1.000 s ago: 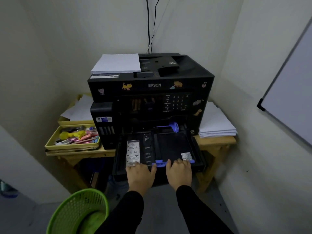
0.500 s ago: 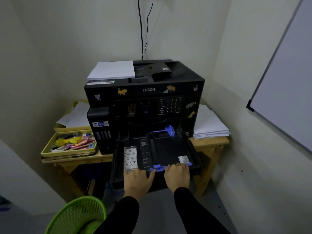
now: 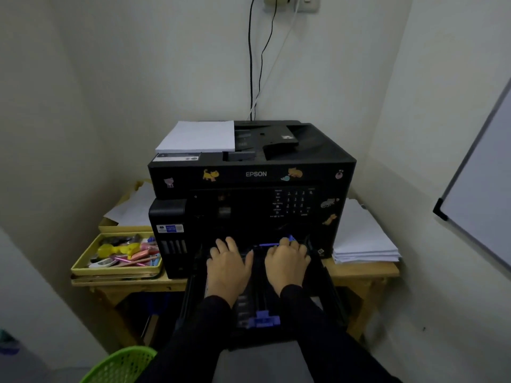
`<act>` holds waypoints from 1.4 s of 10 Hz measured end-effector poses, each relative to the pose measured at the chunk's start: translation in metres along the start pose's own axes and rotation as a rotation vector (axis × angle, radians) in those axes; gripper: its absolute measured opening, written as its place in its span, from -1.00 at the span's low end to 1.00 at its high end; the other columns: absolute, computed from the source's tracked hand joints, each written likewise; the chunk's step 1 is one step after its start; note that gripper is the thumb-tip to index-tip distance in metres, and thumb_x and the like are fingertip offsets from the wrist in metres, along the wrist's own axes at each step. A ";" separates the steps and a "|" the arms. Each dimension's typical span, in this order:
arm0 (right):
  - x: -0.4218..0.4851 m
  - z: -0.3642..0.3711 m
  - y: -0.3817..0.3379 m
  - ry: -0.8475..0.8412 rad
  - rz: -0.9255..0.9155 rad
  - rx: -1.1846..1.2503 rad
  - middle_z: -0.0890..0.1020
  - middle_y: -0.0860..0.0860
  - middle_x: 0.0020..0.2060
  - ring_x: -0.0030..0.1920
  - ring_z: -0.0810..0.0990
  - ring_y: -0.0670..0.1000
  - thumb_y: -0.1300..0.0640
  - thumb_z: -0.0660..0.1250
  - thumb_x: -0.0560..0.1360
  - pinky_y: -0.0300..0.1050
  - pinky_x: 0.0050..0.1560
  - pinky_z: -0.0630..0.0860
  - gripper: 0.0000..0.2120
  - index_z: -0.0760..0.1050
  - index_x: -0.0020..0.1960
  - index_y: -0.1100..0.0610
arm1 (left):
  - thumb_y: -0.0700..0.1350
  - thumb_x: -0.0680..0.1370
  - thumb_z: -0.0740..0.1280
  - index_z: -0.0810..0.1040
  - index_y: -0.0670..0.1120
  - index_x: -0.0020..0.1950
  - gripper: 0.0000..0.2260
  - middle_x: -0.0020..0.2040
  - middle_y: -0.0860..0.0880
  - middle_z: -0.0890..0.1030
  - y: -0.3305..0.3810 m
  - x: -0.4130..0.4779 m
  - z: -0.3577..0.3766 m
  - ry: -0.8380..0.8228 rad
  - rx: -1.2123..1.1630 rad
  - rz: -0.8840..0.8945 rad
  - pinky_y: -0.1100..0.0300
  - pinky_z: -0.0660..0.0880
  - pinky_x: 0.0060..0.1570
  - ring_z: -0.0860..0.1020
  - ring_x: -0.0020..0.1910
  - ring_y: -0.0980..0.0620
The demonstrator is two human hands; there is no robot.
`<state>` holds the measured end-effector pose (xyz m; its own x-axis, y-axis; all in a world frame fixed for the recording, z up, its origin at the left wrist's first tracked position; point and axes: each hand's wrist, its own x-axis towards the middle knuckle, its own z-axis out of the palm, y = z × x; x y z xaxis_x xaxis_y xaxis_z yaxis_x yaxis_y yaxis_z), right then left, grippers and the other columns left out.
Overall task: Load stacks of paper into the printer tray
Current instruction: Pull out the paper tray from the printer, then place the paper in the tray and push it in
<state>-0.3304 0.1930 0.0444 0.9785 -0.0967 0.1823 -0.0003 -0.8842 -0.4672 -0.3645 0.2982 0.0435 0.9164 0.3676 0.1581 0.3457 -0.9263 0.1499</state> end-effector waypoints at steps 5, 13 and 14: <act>0.156 -0.053 -0.158 0.276 -0.366 0.429 0.57 0.22 0.05 0.13 0.44 0.21 0.22 0.19 0.52 0.03 0.12 0.41 -0.77 0.47 0.11 0.30 | 0.10 0.58 0.15 0.38 -0.25 0.27 -0.54 0.28 -0.21 0.45 -0.050 0.188 -0.118 0.467 -0.108 0.024 -0.01 0.37 0.21 0.38 0.26 -0.19; 0.302 -0.033 -0.263 -0.432 0.050 0.371 0.42 0.27 0.37 0.39 0.38 0.21 0.33 0.18 0.52 -0.06 0.24 0.41 -0.58 0.34 0.38 0.37 | 0.04 0.64 0.03 0.47 -0.16 0.30 -0.59 0.35 -0.18 0.46 -0.124 0.357 -0.132 -0.228 -0.282 -0.102 0.12 0.33 0.28 0.43 0.33 -0.14; 0.295 -0.035 -0.273 -0.374 0.047 0.367 0.51 0.28 0.26 0.31 0.47 0.22 0.35 0.14 0.53 -0.08 0.04 0.44 -0.63 0.39 0.32 0.39 | 0.01 0.66 0.00 0.45 -0.17 0.33 -0.59 0.35 -0.19 0.47 -0.121 0.352 -0.139 -0.198 -0.260 -0.094 0.10 0.33 0.29 0.42 0.34 -0.16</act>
<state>-0.0486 0.3892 0.2563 0.9860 0.0963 -0.1363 -0.0396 -0.6583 -0.7517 -0.1116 0.5510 0.2167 0.9131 0.4036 -0.0572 0.3911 -0.8278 0.4023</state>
